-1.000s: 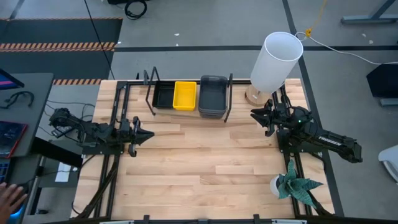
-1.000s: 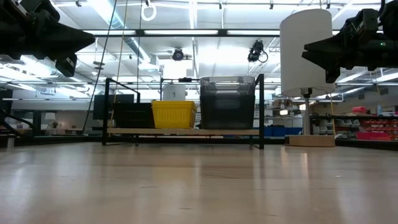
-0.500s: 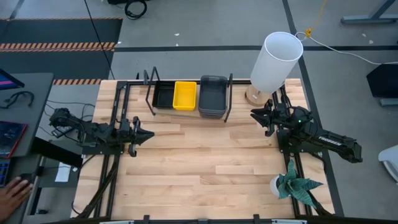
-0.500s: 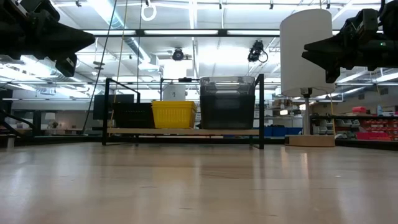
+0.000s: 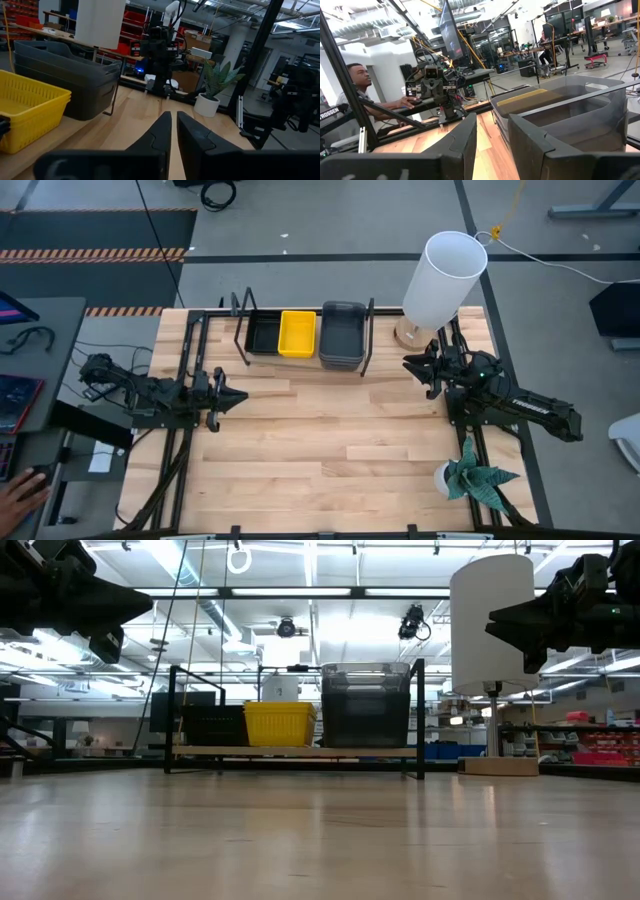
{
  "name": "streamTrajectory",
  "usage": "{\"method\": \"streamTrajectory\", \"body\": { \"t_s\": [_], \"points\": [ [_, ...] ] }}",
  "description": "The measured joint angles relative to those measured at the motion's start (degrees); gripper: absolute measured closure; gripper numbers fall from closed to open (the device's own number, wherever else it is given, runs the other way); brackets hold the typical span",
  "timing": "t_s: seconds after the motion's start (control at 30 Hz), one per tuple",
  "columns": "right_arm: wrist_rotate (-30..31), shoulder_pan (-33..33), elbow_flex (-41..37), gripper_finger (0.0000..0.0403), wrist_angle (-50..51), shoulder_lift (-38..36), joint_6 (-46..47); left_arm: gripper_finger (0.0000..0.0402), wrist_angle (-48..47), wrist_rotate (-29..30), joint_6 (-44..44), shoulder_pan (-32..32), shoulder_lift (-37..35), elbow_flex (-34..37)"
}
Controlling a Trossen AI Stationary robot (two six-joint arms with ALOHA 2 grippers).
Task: Stack baskets on shelf by color
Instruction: Return to Home Position
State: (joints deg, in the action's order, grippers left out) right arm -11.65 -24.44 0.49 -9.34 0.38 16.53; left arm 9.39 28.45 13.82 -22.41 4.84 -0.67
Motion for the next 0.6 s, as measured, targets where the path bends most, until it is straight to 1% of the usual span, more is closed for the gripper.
{"method": "streamTrajectory", "body": {
  "t_s": [0.33,0.6],
  "points": [
    [0.0,0.0,0.0,0.0287,0.0,0.0,0.0,0.0376,0.0,0.0,0.0,0.0,0.0,0.0],
    [0.0,0.0,0.0,0.0287,0.0,0.0,0.0,0.0366,0.0,0.0,0.0,0.0,0.0,0.0]
  ]
}}
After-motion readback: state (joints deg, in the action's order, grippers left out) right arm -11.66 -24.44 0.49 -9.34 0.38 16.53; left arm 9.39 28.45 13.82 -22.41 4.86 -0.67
